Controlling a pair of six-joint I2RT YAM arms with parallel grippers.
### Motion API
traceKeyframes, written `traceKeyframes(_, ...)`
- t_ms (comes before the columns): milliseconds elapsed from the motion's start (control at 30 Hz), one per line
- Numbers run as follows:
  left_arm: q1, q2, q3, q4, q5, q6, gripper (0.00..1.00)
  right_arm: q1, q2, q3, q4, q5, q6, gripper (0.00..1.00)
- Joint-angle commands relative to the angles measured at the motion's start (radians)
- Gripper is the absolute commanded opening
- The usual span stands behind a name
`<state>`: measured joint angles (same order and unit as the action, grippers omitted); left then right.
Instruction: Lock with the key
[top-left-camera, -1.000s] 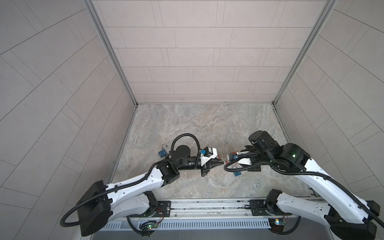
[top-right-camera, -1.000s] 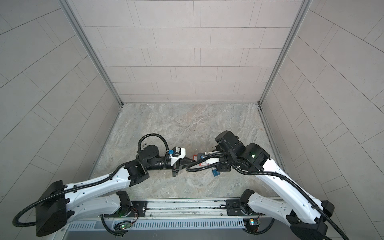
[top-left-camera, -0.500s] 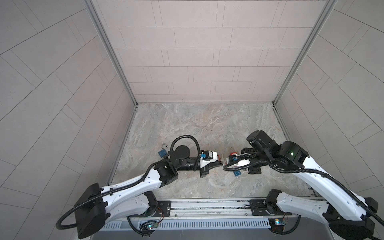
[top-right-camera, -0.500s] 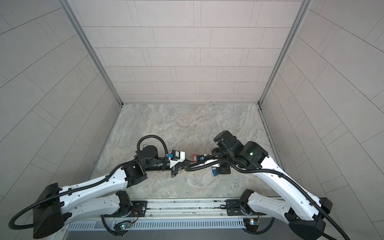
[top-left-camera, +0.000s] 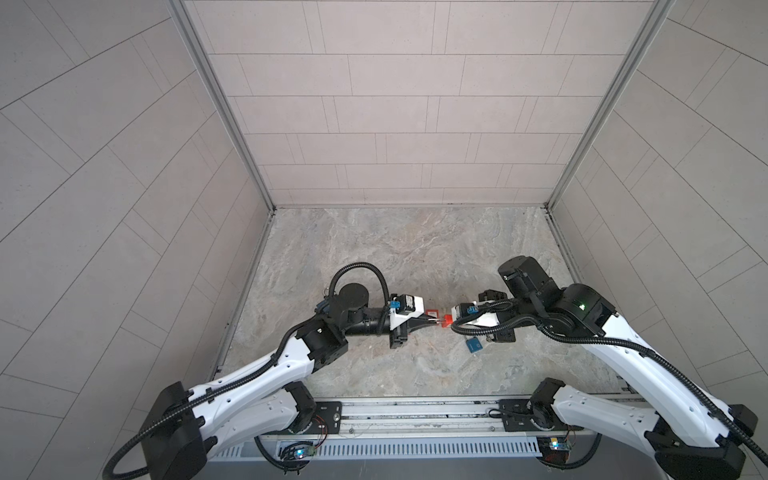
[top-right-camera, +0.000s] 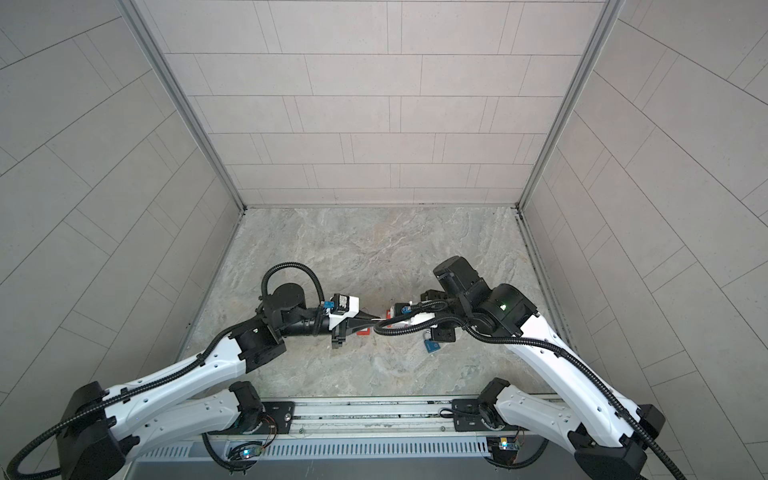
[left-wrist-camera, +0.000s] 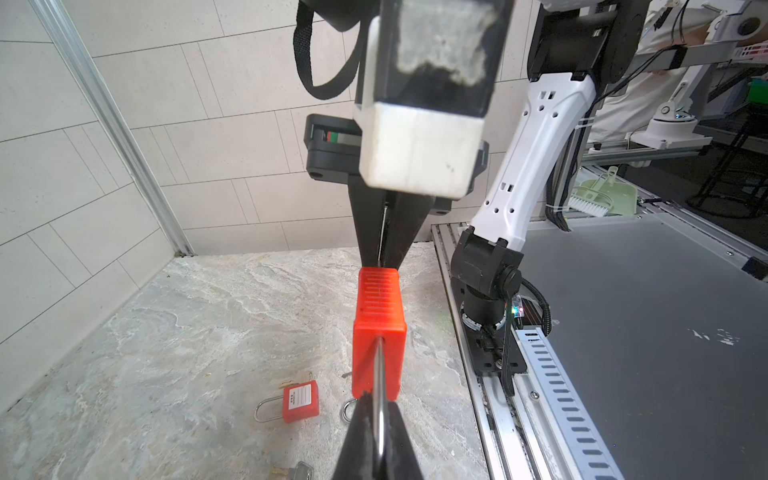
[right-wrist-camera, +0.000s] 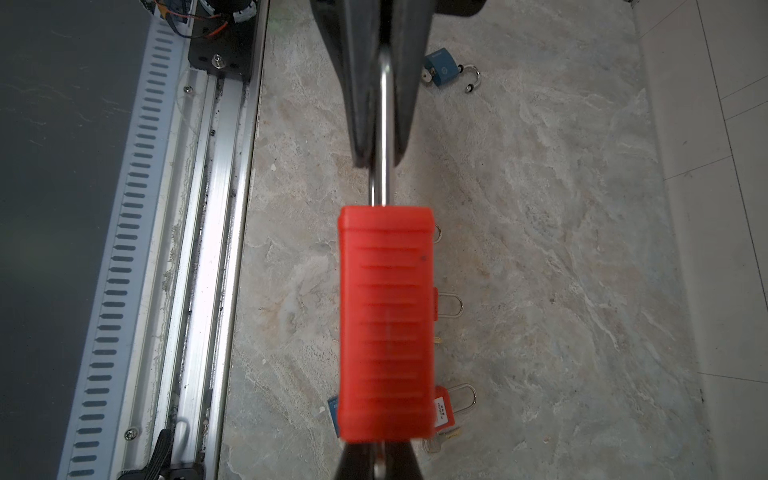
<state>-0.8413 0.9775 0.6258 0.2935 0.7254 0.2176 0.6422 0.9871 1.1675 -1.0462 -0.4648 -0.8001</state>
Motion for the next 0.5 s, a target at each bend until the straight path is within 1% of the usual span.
traceKeyframes(0,0.037,-0.039,0.029,-0.064,0.033,-0.057,0.00,-0.051,-0.030,-0.021,-0.205,0.213,-0.054,0.00)
traceKeyframes(167,0.037,-0.032,0.042,-0.076,0.046,-0.037,0.00,-0.056,-0.017,-0.022,-0.220,0.157,-0.057,0.00)
traceKeyframes(333,0.040,-0.067,0.037,-0.092,0.013,0.009,0.00,-0.058,-0.008,-0.041,-0.230,0.155,-0.061,0.00)
traceKeyframes(467,0.042,-0.073,0.041,-0.121,0.019,0.019,0.00,-0.066,-0.032,-0.059,-0.198,0.145,-0.055,0.00)
